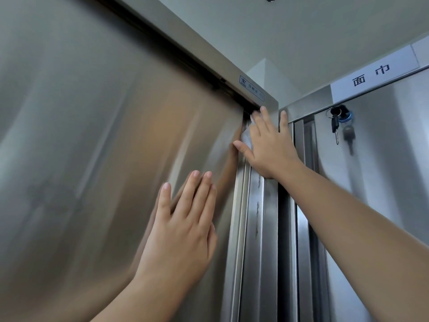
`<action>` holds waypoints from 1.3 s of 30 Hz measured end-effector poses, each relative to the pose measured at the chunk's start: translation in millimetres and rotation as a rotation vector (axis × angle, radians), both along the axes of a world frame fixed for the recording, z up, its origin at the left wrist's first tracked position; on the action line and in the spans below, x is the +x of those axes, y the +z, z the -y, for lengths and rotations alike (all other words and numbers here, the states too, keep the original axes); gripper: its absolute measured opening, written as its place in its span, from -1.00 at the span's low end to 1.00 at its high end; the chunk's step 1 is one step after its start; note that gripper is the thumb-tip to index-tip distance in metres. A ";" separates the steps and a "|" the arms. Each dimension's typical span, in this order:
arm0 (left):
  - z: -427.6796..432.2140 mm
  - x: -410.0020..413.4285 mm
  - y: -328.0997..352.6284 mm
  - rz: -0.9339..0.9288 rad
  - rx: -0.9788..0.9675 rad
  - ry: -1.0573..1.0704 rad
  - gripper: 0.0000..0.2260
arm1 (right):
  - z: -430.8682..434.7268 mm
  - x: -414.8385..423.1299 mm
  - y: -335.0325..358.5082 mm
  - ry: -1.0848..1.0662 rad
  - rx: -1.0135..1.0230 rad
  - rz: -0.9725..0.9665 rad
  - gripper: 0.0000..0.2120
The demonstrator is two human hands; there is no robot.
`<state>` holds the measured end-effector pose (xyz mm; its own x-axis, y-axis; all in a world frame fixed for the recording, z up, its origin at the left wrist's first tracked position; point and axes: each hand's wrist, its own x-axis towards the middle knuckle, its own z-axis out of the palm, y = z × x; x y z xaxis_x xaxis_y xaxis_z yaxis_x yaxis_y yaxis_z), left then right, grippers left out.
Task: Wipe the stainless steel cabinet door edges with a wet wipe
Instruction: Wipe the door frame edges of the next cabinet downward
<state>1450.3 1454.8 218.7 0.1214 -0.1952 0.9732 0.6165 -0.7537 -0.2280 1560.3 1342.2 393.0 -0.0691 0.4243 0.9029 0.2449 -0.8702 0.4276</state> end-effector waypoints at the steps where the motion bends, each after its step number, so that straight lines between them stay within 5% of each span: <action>1: 0.2 0.0 0.1 -0.002 0.000 0.000 -0.50 | 0.5 -0.9 0.1 -0.006 -0.013 0.021 -0.09; 11: -0.2 0.1 -0.1 -0.006 -0.006 0.015 -0.50 | 0.1 5.0 3.8 0.008 -0.105 -0.037 -0.31; 22: 0.0 0.7 -0.2 0.017 0.001 -0.012 -0.50 | -10.5 2.2 -30.6 0.047 -0.045 -0.151 0.10; 29: -0.6 1.1 -2.1 0.022 0.015 -0.002 -0.50 | -22.6 -13.3 -8.0 0.219 0.046 -0.435 -0.01; 39: -0.8 1.8 -1.4 0.060 0.058 -0.020 -0.50 | -20.8 -4.1 -36.9 0.241 0.007 -0.334 0.09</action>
<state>1452.1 1455.6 217.3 0.0590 -0.2528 0.9657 0.6149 -0.7529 -0.2347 1556.2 1363.0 356.1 0.1314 0.4253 0.8955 0.5665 -0.7735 0.2843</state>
